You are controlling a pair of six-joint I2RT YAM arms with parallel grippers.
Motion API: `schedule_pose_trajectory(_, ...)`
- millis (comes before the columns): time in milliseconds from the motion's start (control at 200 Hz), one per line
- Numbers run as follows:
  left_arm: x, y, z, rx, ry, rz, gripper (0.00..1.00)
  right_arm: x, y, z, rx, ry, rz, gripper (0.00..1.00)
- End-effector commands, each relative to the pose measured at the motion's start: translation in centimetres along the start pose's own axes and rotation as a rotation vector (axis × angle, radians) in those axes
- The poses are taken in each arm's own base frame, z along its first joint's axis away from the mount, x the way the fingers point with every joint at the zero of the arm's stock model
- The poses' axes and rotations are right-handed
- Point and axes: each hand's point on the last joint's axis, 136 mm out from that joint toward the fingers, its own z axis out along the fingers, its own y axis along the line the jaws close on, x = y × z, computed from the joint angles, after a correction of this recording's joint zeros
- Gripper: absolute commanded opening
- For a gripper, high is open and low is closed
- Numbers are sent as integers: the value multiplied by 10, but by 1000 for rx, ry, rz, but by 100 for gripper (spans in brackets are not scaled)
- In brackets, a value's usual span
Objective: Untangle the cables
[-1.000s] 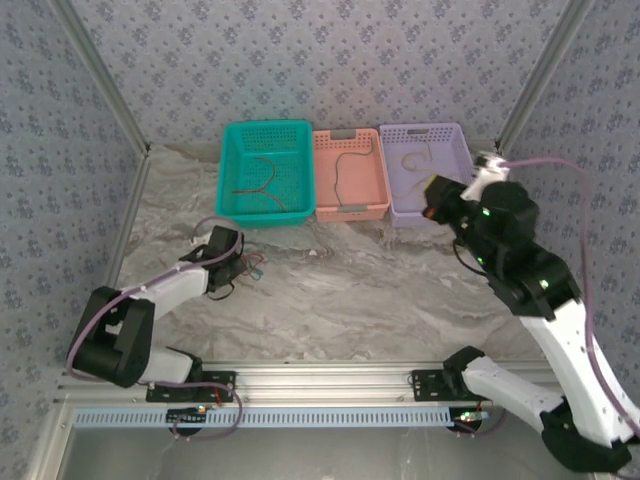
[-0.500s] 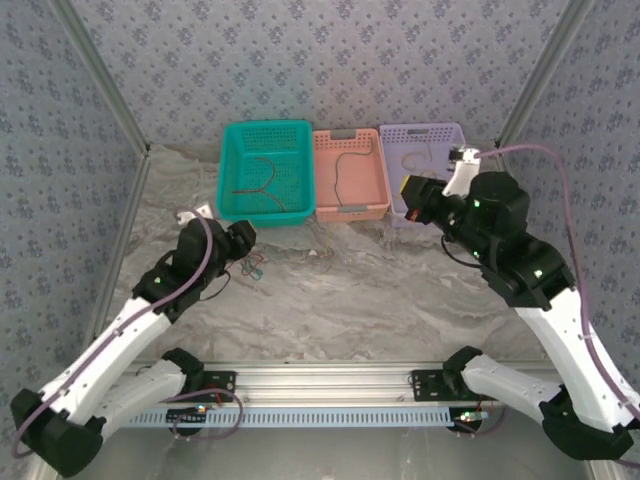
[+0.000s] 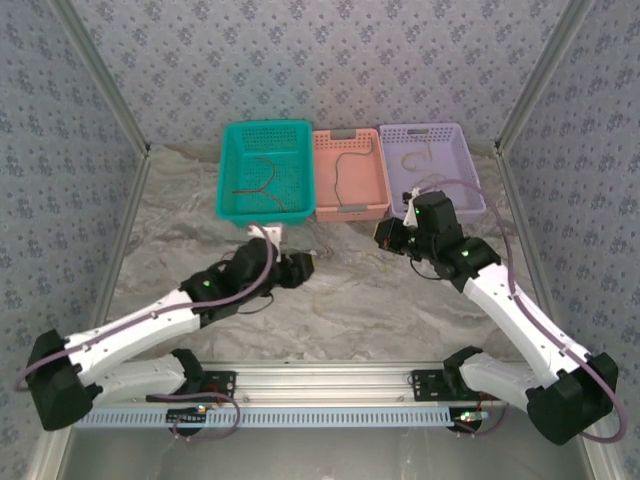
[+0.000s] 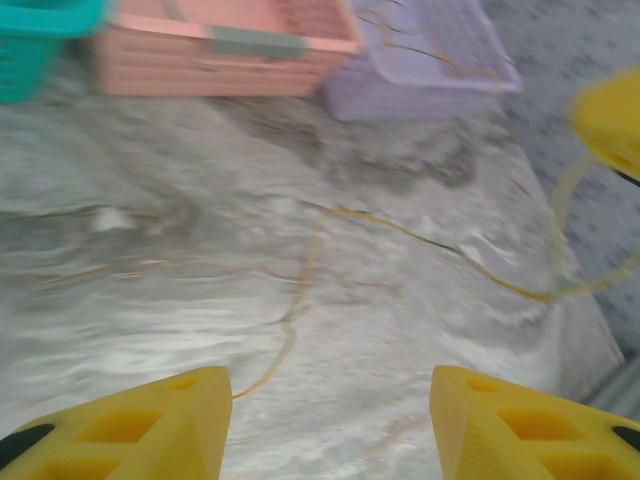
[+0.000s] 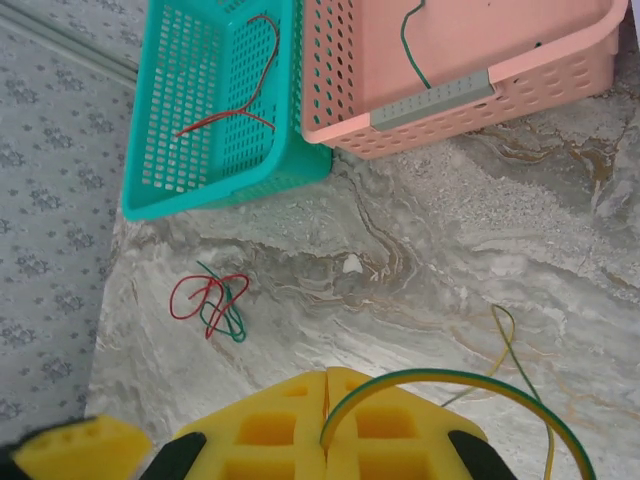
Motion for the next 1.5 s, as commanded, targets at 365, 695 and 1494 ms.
schedule_pose_trajectory(365, -33, -94, 54, 245, -86, 179, 60, -23, 37, -12, -52, -32, 90, 0)
schedule_pose_trajectory(695, -45, -76, 76, 144, -126, 186, 34, -20, 40, -18, -66, -27, 99, 0)
schedule_pose_trajectory(1494, -94, -58, 32, 239, -103, -3, 0, -15, 77, -55, -267, -157, -96, 53)
